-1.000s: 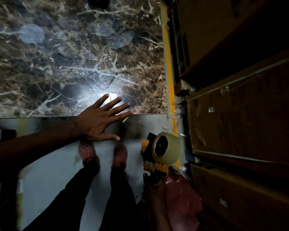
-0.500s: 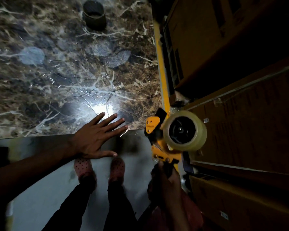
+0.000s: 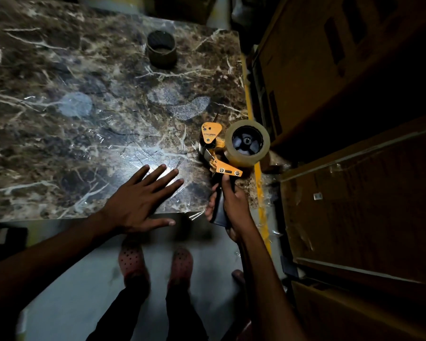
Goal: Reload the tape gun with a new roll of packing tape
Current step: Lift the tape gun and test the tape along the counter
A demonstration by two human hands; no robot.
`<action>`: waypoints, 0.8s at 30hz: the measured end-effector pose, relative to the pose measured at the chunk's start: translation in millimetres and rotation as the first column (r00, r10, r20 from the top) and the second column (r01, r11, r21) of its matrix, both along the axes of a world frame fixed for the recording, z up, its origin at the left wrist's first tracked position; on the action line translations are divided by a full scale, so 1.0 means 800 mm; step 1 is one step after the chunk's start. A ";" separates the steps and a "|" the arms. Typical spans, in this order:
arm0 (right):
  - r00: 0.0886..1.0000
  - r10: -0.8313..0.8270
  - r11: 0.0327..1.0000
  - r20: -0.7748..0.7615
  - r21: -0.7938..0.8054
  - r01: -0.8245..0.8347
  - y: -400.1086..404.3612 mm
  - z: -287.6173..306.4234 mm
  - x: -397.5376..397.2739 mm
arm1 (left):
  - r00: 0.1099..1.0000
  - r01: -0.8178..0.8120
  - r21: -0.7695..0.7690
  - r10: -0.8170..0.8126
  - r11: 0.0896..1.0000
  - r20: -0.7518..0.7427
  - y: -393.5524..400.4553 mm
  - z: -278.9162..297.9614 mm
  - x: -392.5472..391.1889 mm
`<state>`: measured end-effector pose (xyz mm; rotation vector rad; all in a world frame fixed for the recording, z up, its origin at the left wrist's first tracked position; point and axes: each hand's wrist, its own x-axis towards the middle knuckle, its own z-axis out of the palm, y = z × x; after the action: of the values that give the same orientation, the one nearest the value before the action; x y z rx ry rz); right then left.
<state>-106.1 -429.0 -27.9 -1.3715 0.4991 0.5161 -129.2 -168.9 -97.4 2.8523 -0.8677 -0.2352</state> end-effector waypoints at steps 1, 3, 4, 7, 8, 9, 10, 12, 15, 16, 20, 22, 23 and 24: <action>1.000 0.007 1.000 -0.010 0.009 -0.007 0.000 -0.005 0.004 | 1.000 -0.012 -0.004 0.012 1.000 0.012 0.000 -0.002 0.003; 0.999 0.027 1.000 -0.032 0.007 -0.027 0.001 -0.012 0.010 | 0.999 -0.043 -0.013 0.043 0.999 0.015 -0.001 -0.001 0.007; 0.999 0.035 0.999 -0.038 -0.003 -0.035 0.002 -0.015 0.012 | 0.998 -0.060 -0.020 0.060 0.998 0.019 -0.002 -0.002 0.008; 0.997 0.056 0.998 -0.049 0.002 -0.056 0.002 -0.019 0.015 | 0.996 -0.094 -0.024 0.094 0.995 0.010 -0.004 -0.003 0.009; 0.997 0.060 0.998 -0.054 0.002 -0.060 0.001 -0.018 0.016 | 0.995 -0.098 -0.025 0.099 0.995 0.009 -0.004 -0.006 0.009; 0.996 0.065 0.998 -0.058 0.005 -0.065 0.000 -0.018 0.017 | 0.995 -0.102 -0.026 0.102 0.994 0.009 -0.005 -0.006 0.008; 0.995 0.078 0.997 -0.061 -0.003 -0.078 -0.001 -0.017 0.018 | 0.994 -0.106 -0.029 0.107 0.994 0.012 -0.006 -0.008 0.008; 0.992 0.101 0.994 -0.069 -0.033 -0.104 -0.003 -0.016 0.021 | 0.992 -0.123 -0.029 0.123 0.992 0.017 -0.008 -0.009 0.007; 0.993 0.102 0.990 -0.066 -0.091 -0.108 -0.001 -0.015 0.022 | 0.989 -0.143 -0.029 0.144 0.989 0.025 -0.012 -0.008 0.008; 0.993 0.094 0.988 -0.065 -0.115 -0.101 -0.001 -0.018 0.021 | 0.989 -0.149 -0.029 0.149 0.988 0.011 -0.013 -0.009 0.008; 0.995 0.097 0.935 -0.016 -0.343 -0.096 -0.002 -0.034 0.020 | 0.982 -0.190 -0.046 0.190 0.981 0.006 -0.016 -0.009 0.010; 0.990 0.133 0.812 0.036 -0.577 -0.088 -0.003 -0.036 0.015 | 0.978 -0.210 -0.046 0.211 0.977 0.007 -0.021 -0.009 0.011; 0.990 0.130 0.743 0.056 -0.666 -0.060 -0.003 -0.035 0.011 | 0.975 -0.220 -0.035 0.220 0.975 -0.002 -0.025 -0.007 0.008; 0.989 0.114 0.689 0.096 -0.724 -0.010 -0.003 -0.035 0.007 | 0.971 -0.240 -0.040 0.239 0.970 -0.010 -0.027 -0.009 0.007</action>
<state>-100.2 -431.6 -56.3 -2.1851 0.5751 0.2707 -123.3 -190.3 -104.3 2.8811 -0.5124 -0.1918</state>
